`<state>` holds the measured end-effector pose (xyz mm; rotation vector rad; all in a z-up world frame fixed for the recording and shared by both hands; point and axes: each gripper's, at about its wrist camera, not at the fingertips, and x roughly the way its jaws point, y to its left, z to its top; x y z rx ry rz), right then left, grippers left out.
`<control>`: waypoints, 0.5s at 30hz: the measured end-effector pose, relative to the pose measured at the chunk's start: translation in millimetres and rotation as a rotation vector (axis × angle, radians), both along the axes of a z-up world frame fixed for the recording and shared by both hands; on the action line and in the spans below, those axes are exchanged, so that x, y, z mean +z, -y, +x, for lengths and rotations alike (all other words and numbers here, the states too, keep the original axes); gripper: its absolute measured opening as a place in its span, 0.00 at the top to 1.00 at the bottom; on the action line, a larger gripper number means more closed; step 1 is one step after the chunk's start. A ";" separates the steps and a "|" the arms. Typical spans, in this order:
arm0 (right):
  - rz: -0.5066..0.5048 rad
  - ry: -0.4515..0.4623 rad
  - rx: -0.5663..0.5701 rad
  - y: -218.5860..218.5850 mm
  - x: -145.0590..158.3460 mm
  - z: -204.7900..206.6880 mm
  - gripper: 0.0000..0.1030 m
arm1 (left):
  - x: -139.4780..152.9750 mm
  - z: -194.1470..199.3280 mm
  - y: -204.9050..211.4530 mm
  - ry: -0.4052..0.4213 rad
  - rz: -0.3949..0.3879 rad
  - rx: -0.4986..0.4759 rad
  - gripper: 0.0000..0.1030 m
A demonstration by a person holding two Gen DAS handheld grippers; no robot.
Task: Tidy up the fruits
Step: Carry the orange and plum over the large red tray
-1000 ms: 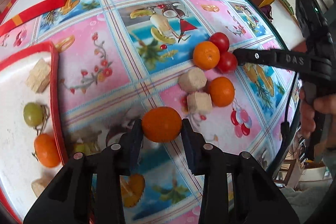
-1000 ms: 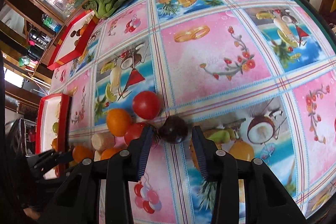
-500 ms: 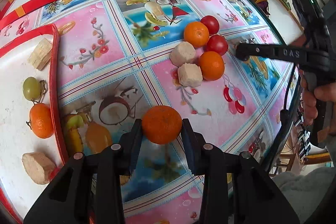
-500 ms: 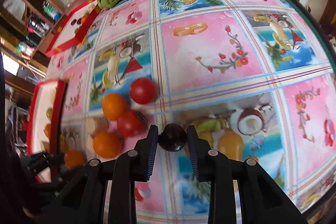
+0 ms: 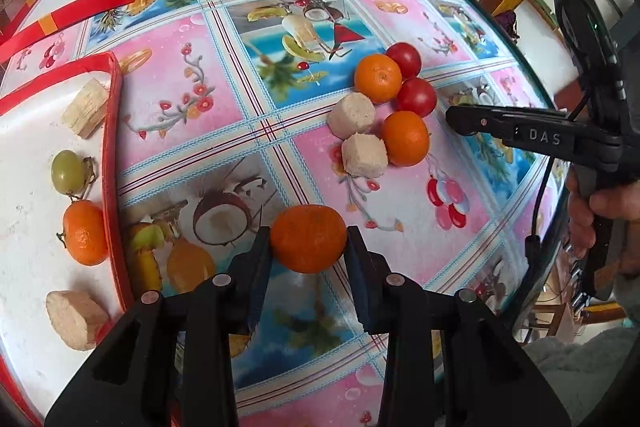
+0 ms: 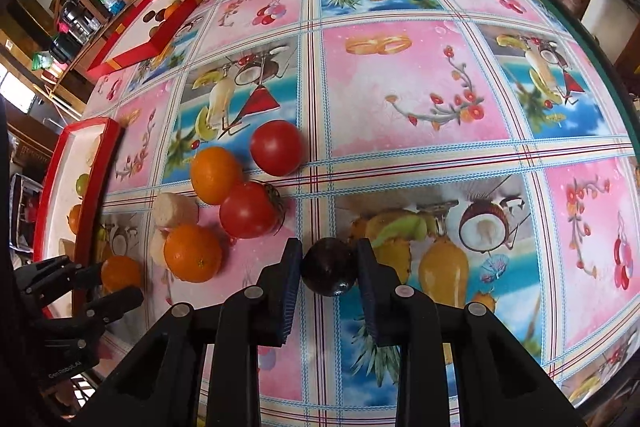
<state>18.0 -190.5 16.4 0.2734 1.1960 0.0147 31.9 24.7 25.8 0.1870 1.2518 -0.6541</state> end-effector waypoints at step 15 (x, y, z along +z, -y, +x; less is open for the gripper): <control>0.045 0.103 0.092 -40.0 40.5 -14.4 0.73 | 45.4 -8.6 -69.1 0.065 -0.075 0.161 0.68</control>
